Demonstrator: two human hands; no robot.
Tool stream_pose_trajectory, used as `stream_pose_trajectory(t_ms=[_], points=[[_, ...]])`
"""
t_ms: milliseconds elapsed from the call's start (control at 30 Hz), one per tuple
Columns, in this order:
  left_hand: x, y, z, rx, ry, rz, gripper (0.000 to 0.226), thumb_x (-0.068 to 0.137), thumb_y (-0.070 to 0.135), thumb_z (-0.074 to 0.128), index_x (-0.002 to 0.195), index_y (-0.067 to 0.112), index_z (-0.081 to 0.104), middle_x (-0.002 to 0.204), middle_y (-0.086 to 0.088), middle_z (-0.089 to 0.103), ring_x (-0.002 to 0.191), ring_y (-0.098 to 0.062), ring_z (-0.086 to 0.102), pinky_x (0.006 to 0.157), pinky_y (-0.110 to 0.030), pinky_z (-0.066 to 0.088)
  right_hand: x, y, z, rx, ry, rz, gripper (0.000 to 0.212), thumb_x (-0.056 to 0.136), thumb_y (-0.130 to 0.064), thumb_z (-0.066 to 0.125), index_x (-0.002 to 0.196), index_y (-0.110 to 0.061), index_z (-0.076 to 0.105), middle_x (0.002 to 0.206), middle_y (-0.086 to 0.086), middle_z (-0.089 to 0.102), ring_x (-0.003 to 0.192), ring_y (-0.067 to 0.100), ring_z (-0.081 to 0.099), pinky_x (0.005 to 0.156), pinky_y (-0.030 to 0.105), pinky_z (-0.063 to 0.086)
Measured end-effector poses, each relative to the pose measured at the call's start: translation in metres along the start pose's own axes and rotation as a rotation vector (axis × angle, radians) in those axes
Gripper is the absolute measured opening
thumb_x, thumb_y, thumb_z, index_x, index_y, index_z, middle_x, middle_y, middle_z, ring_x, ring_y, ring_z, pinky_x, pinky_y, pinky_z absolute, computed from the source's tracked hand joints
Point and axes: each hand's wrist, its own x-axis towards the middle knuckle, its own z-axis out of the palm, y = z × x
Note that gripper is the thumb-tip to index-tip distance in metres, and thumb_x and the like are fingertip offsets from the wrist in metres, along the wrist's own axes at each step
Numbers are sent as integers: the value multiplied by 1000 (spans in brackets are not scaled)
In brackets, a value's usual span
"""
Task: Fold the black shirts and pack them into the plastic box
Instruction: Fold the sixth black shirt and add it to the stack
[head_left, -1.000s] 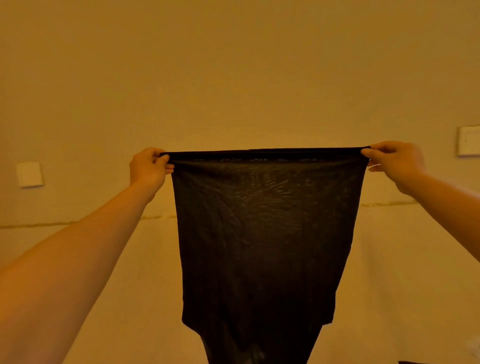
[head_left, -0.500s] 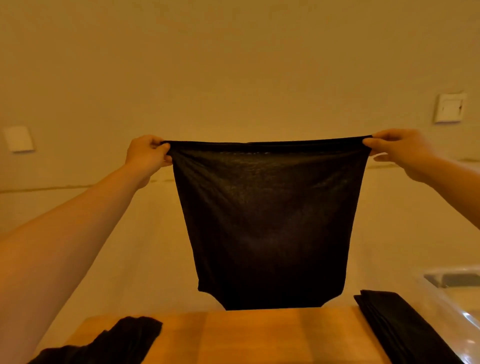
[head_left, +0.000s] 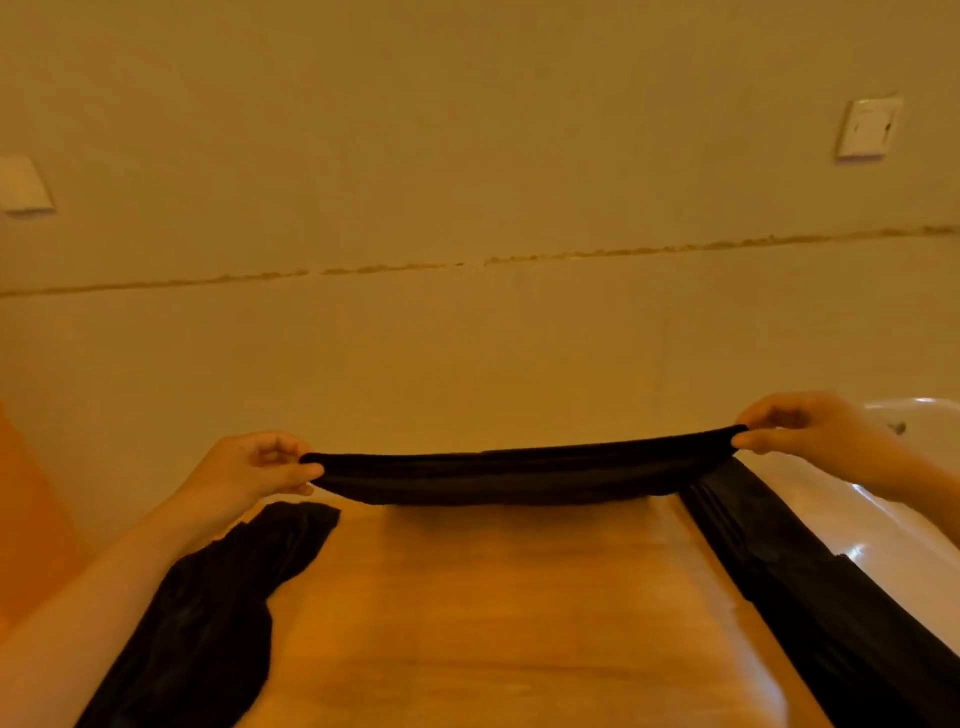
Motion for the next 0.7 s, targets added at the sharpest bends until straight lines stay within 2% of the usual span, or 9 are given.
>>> stream_pose_trajectory(t_ms=[100, 167, 233, 300, 367, 433, 467, 567, 700], points=[[-26, -31, 0, 68, -33, 23, 43, 47, 34, 93, 74, 9, 69, 71, -5, 71, 68, -21, 70, 59, -12, 51, -42, 17, 19, -96, -50, 19, 8, 77, -15, 76, 81, -22, 74, 77, -9, 71, 71, 1, 65, 73, 22, 47], [-41, -47, 2, 157, -78, 59, 27, 52, 29, 87, 69, 17, 70, 69, -2, 69, 67, -16, 67, 64, -14, 51, -67, 27, 32, -181, -101, 1, 10, 77, -22, 76, 81, -32, 74, 77, -13, 71, 69, 1, 66, 72, 21, 48], [-55, -61, 3, 273, -132, 102, 16, 60, 22, 83, 69, 22, 69, 72, -2, 68, 69, -15, 65, 73, -24, 51, -90, 33, 43, -240, -148, -27, 15, 77, -28, 74, 81, -42, 72, 74, -18, 69, 69, 2, 65, 69, 18, 48], [-70, -74, 4, 413, -202, 141, 18, 69, 15, 82, 71, 26, 68, 74, -2, 67, 71, -17, 64, 76, -32, 51, -108, 40, 52, -252, -159, -84, 28, 77, -26, 74, 91, -49, 65, 72, -20, 67, 67, 4, 64, 63, 14, 49], [-85, -88, 5, 511, -247, 192, 23, 73, 11, 81, 74, 29, 67, 76, -1, 67, 70, -16, 63, 73, -34, 54, -125, 41, 62, -297, -166, -146, 26, 76, -46, 73, 99, -52, 61, 77, -22, 66, 71, 3, 64, 66, 12, 50], [-100, -98, 9, 546, -250, 229, 25, 72, 11, 82, 76, 31, 66, 77, 1, 67, 70, -15, 63, 70, -31, 55, -139, 48, 66, -281, -191, -171, 43, 69, -80, 53, 102, -52, 59, 84, -22, 66, 74, 2, 65, 68, 13, 52], [-108, -104, 11, 551, -243, 247, 26, 71, 14, 82, 77, 32, 66, 78, 3, 67, 70, -14, 62, 68, -28, 53, -145, 53, 68, -281, -188, -179, 51, 67, -86, 45, 103, -53, 58, 87, -22, 65, 75, 1, 65, 68, 13, 52], [-132, -117, 18, 563, -242, 319, 20, 70, 29, 81, 79, 30, 63, 77, 7, 64, 69, -9, 58, 61, -16, 46, -159, 65, 77, -349, -167, -255, 49, 67, -90, 34, 100, -60, 56, 94, -25, 62, 86, 0, 61, 75, 12, 46], [-163, -132, 22, 593, -226, 318, 25, 72, 38, 81, 72, 20, 63, 74, 14, 63, 65, -1, 57, 62, -10, 42, -178, 76, 87, -446, -181, -337, 41, 70, -88, 29, 82, -59, 55, 77, -23, 59, 92, -2, 54, 88, 23, 44]])
